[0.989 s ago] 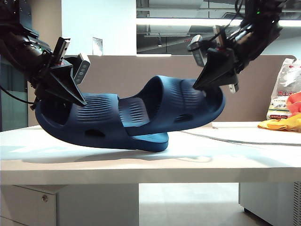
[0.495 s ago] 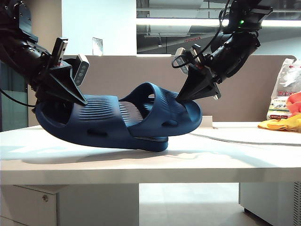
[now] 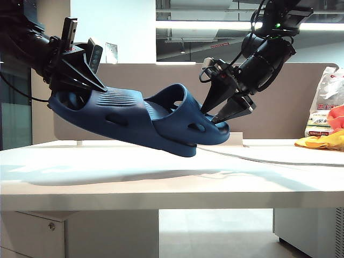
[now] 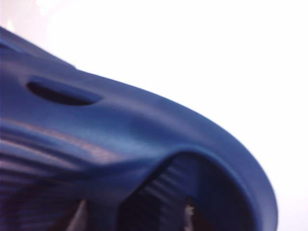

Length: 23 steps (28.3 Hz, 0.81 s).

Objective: Interlock the pair of blue slippers on the table with their fronts facing up.

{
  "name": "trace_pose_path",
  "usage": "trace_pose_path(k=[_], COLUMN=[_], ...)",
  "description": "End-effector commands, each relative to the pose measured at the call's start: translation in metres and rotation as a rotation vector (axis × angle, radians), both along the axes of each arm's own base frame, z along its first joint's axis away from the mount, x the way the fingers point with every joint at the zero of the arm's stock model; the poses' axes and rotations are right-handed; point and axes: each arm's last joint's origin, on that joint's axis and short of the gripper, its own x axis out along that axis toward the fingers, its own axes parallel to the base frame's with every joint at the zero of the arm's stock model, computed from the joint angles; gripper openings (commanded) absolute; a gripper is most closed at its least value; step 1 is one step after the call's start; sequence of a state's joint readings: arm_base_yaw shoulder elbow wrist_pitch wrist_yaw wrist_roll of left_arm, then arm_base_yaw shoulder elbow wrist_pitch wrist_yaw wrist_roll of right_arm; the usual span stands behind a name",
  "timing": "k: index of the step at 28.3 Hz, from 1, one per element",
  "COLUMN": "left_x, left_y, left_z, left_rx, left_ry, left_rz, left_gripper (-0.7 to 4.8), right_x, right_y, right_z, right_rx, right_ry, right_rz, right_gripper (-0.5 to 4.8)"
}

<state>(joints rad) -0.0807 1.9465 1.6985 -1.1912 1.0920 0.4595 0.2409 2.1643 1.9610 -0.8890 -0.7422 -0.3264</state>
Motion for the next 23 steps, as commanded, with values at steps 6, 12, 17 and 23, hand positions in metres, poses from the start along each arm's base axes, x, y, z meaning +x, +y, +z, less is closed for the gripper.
trace_pose_path(k=[6, 12, 17, 23], left_x=[0.001, 0.002, 0.005, 0.009], left_y=[0.000, 0.009, 0.011, 0.011], left_z=[0.010, 0.010, 0.010, 0.010], left_rx=[-0.126, -0.120, -0.120, -0.121], left_ry=[-0.071, -0.078, -0.096, -0.111], left_rz=[-0.031, -0.007, 0.005, 0.013], left_gripper=[-0.06, -0.06, -0.06, -0.06], right_x=[0.001, 0.009, 0.008, 0.009], right_y=[0.007, -0.001, -0.003, -0.005], right_z=[0.009, 0.052, 0.076, 0.077], right_rx=[0.116, 0.189, 0.220, 0.142], right_ry=[-0.001, -0.075, -0.114, -0.133], right_rz=[0.043, -0.005, -0.024, -0.092], right_gripper=[3.20, 3.20, 3.29, 3.92])
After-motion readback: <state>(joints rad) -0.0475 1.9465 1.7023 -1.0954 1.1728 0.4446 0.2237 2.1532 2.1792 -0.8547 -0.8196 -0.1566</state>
